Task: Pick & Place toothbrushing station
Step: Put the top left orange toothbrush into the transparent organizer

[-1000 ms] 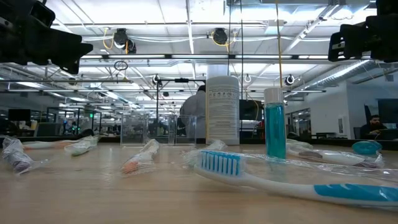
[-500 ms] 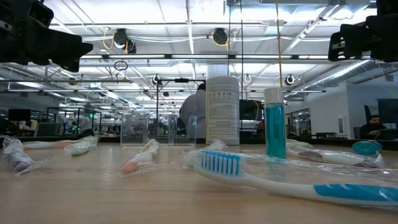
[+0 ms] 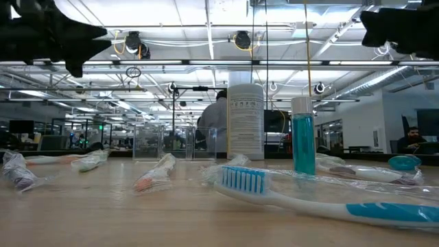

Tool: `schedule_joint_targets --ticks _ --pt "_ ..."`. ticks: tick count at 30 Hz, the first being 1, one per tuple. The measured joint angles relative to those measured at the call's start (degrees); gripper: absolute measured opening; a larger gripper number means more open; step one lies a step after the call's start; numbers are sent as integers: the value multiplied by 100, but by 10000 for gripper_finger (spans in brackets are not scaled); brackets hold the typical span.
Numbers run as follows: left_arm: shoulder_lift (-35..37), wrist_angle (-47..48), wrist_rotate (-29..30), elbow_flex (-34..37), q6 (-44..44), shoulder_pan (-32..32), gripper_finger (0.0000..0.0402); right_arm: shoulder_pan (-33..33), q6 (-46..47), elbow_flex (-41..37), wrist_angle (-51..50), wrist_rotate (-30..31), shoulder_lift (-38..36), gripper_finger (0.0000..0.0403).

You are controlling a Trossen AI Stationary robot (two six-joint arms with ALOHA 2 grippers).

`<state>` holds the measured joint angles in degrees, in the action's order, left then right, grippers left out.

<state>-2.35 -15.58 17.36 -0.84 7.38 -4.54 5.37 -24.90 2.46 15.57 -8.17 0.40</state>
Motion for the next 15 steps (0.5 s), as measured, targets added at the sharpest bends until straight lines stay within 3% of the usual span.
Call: schedule_joint_targets --ticks 5,11,13,15 --pt "-7 41 993 -5 244 2 157 -2 -174 0 898 1369 1 151" --pt "-224 62 1935 -554 -377 206 157 -138 -588 0 2715 4006 174 151" --pt "-404 199 2115 -829 -635 330 156 -272 -696 0 3213 4086 311 151" --pt "-611 635 2270 -1194 -662 459 156 -432 -765 0 3574 3541 508 151"
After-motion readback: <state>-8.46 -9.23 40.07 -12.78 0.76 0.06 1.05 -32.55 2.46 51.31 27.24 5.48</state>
